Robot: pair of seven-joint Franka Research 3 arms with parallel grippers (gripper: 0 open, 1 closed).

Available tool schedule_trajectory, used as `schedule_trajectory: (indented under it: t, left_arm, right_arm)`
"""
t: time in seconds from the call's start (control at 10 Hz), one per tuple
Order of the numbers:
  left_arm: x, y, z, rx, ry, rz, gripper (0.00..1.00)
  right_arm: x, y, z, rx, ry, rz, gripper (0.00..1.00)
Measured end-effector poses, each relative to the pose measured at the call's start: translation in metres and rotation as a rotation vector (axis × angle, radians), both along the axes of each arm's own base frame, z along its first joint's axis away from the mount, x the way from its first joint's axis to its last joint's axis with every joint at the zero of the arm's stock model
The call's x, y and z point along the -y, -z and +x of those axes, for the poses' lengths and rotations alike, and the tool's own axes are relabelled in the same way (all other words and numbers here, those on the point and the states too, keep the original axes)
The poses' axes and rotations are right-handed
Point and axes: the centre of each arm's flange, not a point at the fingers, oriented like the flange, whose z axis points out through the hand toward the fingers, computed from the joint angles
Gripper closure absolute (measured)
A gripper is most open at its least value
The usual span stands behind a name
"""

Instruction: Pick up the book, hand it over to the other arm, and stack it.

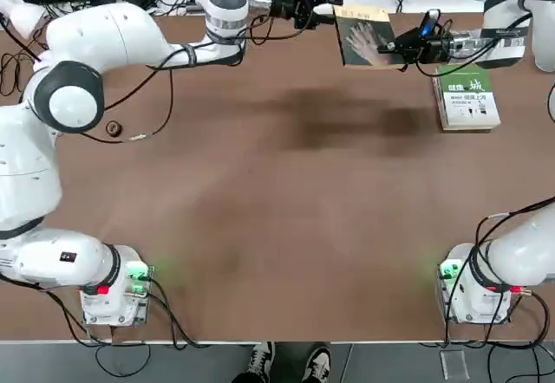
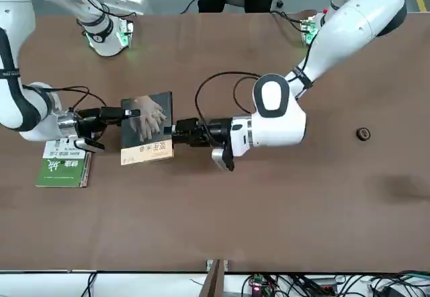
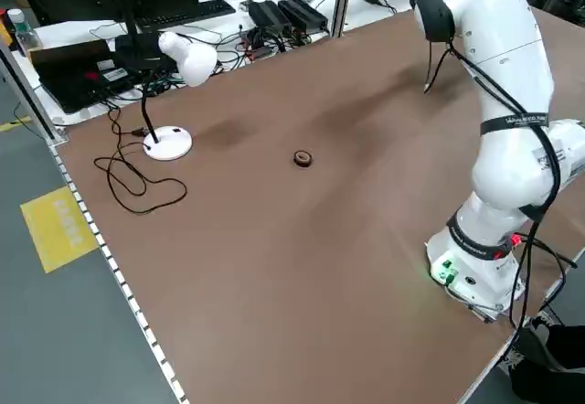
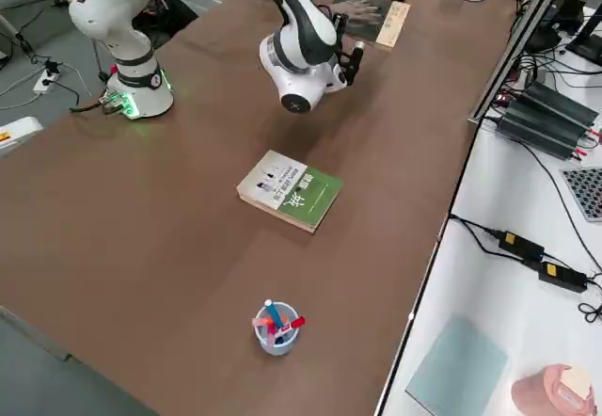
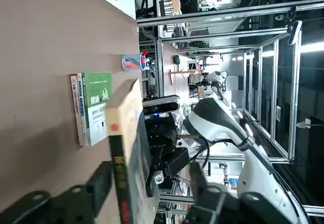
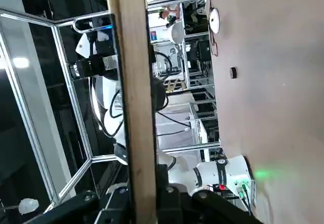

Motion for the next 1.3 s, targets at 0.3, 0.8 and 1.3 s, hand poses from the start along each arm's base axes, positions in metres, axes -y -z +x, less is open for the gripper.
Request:
schedule_trajectory:
  t: [0.3, 0.8, 1.3]
  left_arm:
    - [0.0, -0.003, 0.001, 0.003, -0.003, -0.005, 0.3]
    - [-0.023, -0.004, 0.02, 0.102, -0.036, 0.081, 0.3]
    - [-0.076, -0.012, 0.05, 0.233, 0.027, 0.415, 0.33]
  right_arm:
    - [0.013, 0.001, -0.001, -0.024, 0.008, -0.001, 0.84]
    - [0.062, -0.001, -0.001, -0.037, 0.011, -0.044, 0.84]
    - [0.135, -0.011, 0.001, -0.008, -0.012, -0.172, 0.84]
